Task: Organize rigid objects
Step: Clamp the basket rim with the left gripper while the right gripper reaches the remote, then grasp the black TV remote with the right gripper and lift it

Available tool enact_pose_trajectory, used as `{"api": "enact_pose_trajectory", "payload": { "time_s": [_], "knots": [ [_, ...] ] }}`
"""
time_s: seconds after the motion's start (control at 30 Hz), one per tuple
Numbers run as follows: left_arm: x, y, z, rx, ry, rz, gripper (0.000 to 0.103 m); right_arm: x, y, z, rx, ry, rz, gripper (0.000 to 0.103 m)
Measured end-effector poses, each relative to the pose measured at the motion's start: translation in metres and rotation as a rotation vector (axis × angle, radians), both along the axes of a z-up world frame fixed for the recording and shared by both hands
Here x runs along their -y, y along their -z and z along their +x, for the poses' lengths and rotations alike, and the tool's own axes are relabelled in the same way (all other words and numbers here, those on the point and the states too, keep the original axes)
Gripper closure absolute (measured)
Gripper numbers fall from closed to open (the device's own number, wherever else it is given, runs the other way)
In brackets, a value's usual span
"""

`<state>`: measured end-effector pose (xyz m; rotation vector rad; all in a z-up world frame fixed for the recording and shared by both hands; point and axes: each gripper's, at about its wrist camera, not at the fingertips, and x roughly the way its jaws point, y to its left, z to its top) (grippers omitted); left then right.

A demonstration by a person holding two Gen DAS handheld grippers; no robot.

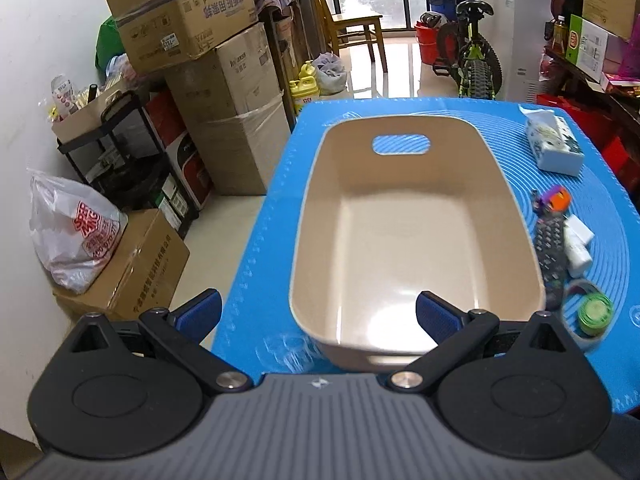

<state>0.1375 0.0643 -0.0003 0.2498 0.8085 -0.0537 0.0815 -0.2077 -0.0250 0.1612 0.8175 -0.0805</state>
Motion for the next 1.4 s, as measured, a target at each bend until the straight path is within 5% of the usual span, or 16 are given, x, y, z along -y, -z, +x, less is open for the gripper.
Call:
{"api": "enact_pose_trajectory", "payload": {
  "time_s": [0.2,0.3,0.47,0.7,0.93,1.07,1.13,1.4],
  "knots": [
    [-0.01,0.01,0.036,-0.027,0.006,-0.013,0.001,0.0,0.016,0.04,-0.051,-0.007,0.043,0.012],
    [-0.013,0.021,0.052,-0.066,0.008,-0.02,0.018,-0.003,0.025,0.057,-0.079,-0.011,0.052,0.013],
    [-0.018,0.039,0.073,-0.143,0.005,-0.043,0.02,-0.009,0.038,0.077,-0.116,-0.012,0.04,0.013],
    [-0.022,0.054,0.088,-0.215,0.019,-0.048,0.046,-0.022,0.051,0.107,-0.161,-0.05,0.029,0.018],
    [-0.03,0.061,0.103,-0.241,-0.002,-0.043,0.083,-0.032,0.07,0.13,-0.236,-0.066,0.023,0.024],
    [-0.036,0.066,0.109,-0.268,-0.021,-0.063,0.084,-0.034,0.077,0.137,-0.274,-0.072,0.027,0.026],
    [-0.036,0.067,0.111,-0.283,-0.009,-0.084,0.095,-0.036,0.08,0.141,-0.29,-0.078,0.017,0.026],
    [-0.036,0.067,0.111,-0.29,0.006,-0.097,0.096,-0.039,0.1,0.164,-0.381,-0.069,0.048,0.038]
  ]
}}
